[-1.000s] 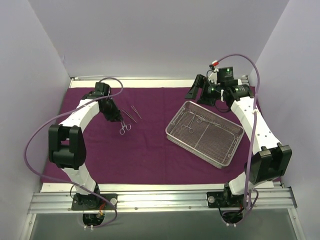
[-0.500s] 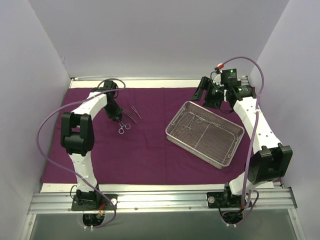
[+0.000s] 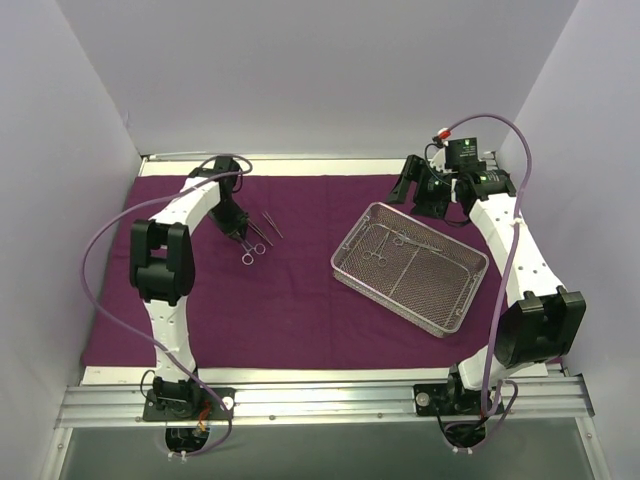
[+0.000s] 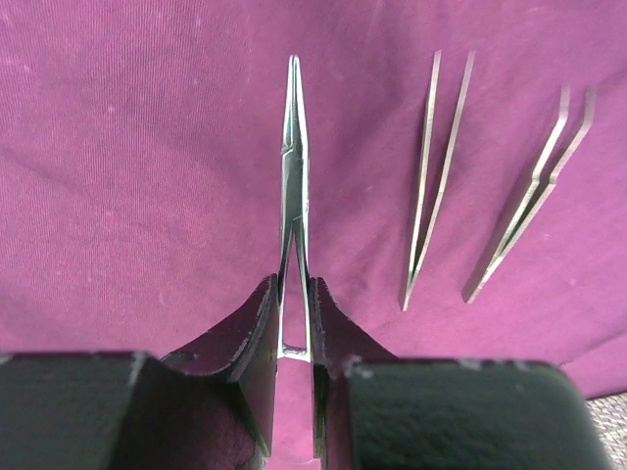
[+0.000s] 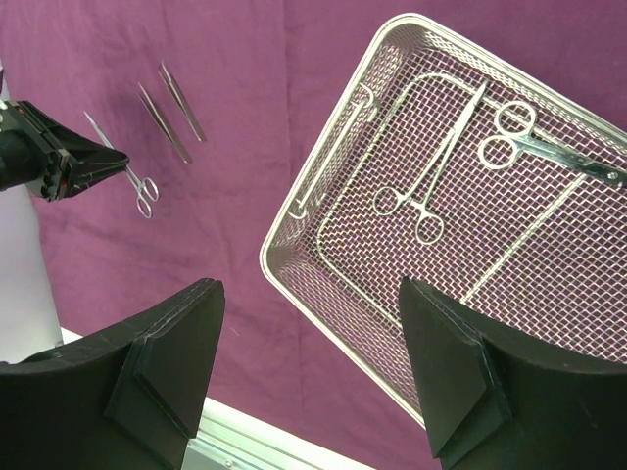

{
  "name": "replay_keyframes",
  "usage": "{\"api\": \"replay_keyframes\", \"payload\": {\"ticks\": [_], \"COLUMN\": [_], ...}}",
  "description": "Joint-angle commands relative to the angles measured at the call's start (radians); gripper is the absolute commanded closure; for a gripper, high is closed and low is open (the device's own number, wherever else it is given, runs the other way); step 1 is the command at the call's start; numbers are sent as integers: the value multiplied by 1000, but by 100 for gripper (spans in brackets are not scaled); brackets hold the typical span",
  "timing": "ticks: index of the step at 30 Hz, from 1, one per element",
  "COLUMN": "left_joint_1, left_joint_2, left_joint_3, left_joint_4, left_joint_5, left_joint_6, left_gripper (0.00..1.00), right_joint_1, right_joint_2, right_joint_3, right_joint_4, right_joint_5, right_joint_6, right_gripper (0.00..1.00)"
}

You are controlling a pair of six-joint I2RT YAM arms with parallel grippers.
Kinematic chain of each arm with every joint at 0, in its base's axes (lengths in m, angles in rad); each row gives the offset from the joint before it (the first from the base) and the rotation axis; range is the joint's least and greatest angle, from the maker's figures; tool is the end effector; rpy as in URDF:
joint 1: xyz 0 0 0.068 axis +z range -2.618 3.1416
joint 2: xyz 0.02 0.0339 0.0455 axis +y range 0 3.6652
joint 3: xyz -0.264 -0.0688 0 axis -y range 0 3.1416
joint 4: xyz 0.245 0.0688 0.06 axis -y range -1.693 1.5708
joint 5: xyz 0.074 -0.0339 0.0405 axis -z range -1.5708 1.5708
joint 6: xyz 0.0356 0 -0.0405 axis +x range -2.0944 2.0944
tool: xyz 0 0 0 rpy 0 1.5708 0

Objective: Open and lay out the surgical kit
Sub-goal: Place the medical item in the surgical kit.

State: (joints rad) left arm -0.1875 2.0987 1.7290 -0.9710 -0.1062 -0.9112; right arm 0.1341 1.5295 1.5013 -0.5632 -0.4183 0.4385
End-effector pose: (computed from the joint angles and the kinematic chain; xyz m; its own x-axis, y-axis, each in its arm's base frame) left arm 0.4213 -0.0761 0.2025 -0.7139 -0.6644 -0.2213 -0.6569 0.7448 -0.1170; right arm 0.3391 0.0603 0.3709 -0.6940 0.2979 -0.6555 -0.1786 0.8107 0.5575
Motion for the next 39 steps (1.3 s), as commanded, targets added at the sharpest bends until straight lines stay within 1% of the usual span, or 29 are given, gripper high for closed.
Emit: {"api": "replay_keyframes", "payload": {"ticks": [1, 12, 14, 18, 20, 24, 26, 32, 33, 36, 39], "left_joint_1": [-9, -9, -7, -3, -1, 3, 6, 8, 10, 10, 13], "left_joint_2": [26, 67, 66, 70, 76, 73, 73, 69, 70, 69, 61], "left_joint_3": [41, 46, 38, 17, 18, 9, 6, -11, -12, -12, -19], "left_joint_4": [-60, -44, -37, -21, -21, -14, -12, 6, 9, 11, 15], "left_joint_5": [-29, -23, -21, -4, -4, -4, -1, 14, 17, 22, 28], "left_joint_6": [-35, -66, -69, -72, -72, -72, -72, -72, -72, -69, -68], "left_gripper": [98, 98, 94, 92, 88, 86, 82, 77, 74, 71, 62], "right_joint_1": [-14, -31, -33, -34, -36, -37, -39, -39, -39, -41, -41], "right_joint_2": [-20, -14, -14, -12, -11, -11, -11, -14, -14, -19, -19], "right_joint_3": [25, 25, 25, 19, 19, 19, 17, 10, 8, 2, -1], "right_joint_4": [-26, -32, -32, -29, -29, -27, -29, -23, -20, -17, -12], "right_joint_5": [6, -7, -8, -10, -11, -13, -13, -19, -19, -20, -23], "right_joint_6": [-27, -40, -40, -40, -41, -40, -40, -38, -37, -37, -35], "right_gripper": [27, 27, 27, 27, 27, 27, 27, 27, 27, 27, 27]}}
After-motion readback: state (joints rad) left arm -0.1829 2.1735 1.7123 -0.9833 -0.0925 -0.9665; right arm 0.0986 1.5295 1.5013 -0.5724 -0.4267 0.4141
